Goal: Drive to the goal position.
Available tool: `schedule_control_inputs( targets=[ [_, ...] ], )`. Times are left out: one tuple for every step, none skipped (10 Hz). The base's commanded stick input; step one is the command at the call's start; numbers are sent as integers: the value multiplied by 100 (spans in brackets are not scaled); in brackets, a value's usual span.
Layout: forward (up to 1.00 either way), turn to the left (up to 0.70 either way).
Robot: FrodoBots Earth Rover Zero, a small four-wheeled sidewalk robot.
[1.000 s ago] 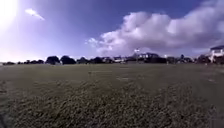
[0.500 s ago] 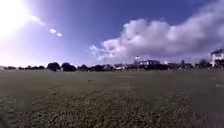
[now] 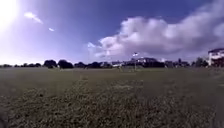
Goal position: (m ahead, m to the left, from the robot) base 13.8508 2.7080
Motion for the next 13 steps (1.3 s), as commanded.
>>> schedule_control_inputs(
  targets=[
    [63, 0],
    [62, 0],
    [62, 0],
    [68, 5],
    [69, 10],
    [70, 14],
    [70, 14],
    [70, 14],
    [70, 14],
    [70, 14],
    [70, 14],
    [70, 14],
    [70, 14]
  ],
)
